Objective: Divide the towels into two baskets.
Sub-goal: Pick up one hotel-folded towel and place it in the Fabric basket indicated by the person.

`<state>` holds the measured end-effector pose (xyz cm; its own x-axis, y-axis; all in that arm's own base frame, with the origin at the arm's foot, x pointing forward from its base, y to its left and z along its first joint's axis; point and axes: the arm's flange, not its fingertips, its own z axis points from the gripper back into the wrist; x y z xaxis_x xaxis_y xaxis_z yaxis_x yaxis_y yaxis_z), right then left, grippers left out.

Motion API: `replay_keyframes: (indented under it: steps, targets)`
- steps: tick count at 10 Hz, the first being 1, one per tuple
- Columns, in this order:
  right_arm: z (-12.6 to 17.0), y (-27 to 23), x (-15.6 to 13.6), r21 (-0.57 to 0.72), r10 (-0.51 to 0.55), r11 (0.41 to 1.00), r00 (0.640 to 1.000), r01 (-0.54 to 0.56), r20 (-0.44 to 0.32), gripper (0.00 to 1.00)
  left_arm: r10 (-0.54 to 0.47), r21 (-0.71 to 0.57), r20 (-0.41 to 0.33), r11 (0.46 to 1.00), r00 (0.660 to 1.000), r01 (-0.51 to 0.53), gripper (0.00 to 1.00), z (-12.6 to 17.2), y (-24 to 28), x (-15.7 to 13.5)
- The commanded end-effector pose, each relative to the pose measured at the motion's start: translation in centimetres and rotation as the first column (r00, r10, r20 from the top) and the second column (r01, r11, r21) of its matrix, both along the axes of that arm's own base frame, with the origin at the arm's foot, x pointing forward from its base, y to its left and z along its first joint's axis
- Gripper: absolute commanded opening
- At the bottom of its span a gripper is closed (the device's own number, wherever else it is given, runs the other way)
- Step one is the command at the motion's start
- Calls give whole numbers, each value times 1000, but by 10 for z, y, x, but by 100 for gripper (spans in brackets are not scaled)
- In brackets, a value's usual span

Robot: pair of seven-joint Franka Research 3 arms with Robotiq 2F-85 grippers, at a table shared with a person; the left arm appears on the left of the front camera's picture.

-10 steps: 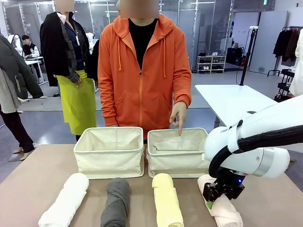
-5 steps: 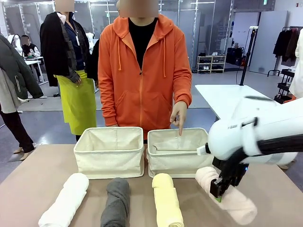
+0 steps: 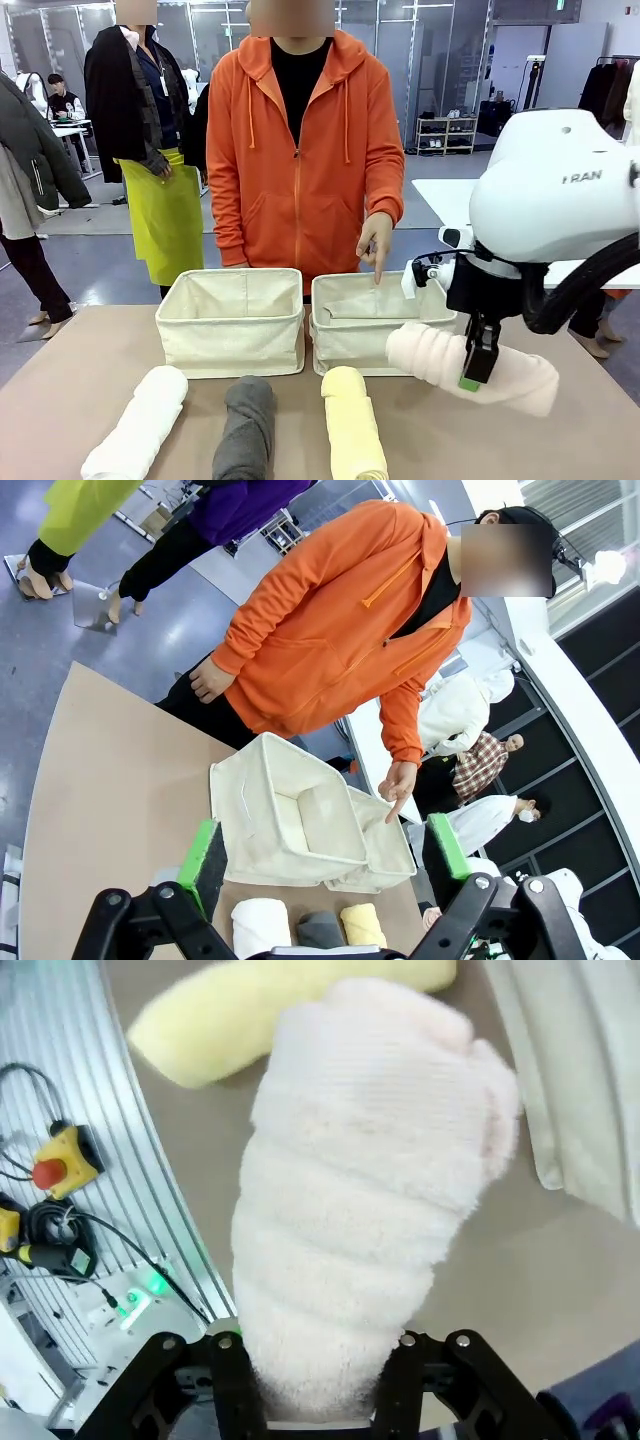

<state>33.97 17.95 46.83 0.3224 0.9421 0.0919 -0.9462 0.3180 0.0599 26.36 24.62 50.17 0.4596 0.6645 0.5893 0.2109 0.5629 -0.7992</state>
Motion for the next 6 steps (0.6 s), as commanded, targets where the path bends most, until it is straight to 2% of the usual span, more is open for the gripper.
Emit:
replay_keyframes:
  steps: [1, 2, 6]
  targets:
    - [-6, -23, -18, 25, 242, 970, 970, -243, 22, 21, 0, -9, 16, 1000, 1000, 0, 100, 1, 1, 0]
    - [0, 0, 0, 0, 0, 1000, 1000, 0, 0, 21, 0, -9, 16, 1000, 1000, 0, 100, 1, 1, 0]
    - [0, 0, 0, 0, 0, 1000, 1000, 0, 0, 21, 0, -9, 16, 1000, 1000, 0, 100, 1, 1, 0]
